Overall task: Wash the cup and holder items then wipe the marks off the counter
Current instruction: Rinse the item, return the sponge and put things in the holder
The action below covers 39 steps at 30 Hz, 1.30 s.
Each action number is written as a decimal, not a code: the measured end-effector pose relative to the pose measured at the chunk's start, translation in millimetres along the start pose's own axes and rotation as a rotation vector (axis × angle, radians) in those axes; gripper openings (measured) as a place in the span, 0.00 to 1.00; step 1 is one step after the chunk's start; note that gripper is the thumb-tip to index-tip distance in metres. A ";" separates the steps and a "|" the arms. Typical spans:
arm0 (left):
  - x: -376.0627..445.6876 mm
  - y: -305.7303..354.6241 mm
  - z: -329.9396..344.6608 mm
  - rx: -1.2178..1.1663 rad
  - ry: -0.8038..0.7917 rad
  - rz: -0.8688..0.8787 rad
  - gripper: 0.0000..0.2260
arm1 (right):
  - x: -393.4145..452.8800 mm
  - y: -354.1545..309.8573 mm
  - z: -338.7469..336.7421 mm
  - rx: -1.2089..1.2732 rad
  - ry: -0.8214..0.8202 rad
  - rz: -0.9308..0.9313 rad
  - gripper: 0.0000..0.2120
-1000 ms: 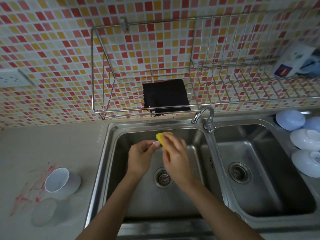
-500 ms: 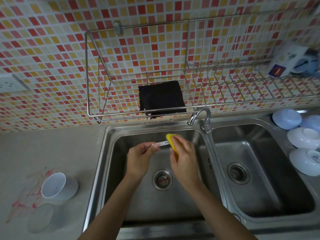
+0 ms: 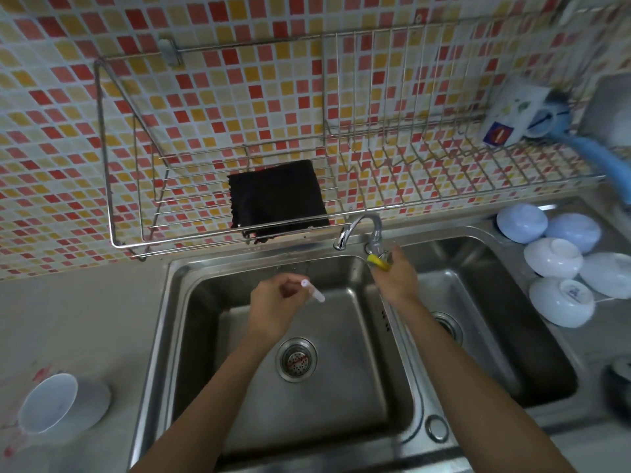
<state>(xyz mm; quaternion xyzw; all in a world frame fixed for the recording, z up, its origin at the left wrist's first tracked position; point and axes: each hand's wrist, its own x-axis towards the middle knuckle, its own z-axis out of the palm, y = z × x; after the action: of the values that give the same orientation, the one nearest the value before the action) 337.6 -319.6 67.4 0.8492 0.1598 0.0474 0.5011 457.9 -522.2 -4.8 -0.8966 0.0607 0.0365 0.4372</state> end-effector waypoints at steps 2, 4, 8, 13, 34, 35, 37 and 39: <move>12.0 6.3 11.6 -0.026 0.004 0.000 0.03 | 11.7 2.4 4.1 -0.009 -0.059 0.027 0.20; 22.8 10.4 20.8 -0.043 -0.011 -0.001 0.04 | 17.0 3.0 7.5 -0.019 -0.075 0.023 0.21; 36.7 15.9 29.8 -0.025 -0.010 0.023 0.05 | 15.9 1.9 15.5 -0.078 -0.105 -0.046 0.25; 45.2 20.2 36.9 -0.011 -0.049 0.063 0.04 | 13.1 2.2 17.5 -0.066 -0.159 -0.053 0.31; 46.3 13.5 35.7 0.086 -0.040 0.136 0.06 | -44.0 48.4 -26.6 0.232 0.011 0.049 0.28; 47.3 14.8 37.3 0.076 -0.058 0.139 0.06 | -45.3 49.6 -25.5 0.254 0.010 0.046 0.24; 49.7 18.2 41.5 0.065 -0.092 0.150 0.07 | -51.3 49.8 -23.6 0.334 -0.029 0.082 0.20; 52.5 20.4 44.7 0.063 -0.100 0.146 0.06 | -57.3 45.5 -20.8 0.509 -0.116 0.216 0.19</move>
<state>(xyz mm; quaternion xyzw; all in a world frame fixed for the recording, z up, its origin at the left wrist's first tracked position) 402.5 -349.4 58.8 0.8752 0.0738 0.0365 0.4766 395.1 -561.9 -20.7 -0.7427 0.1378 0.1177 0.6446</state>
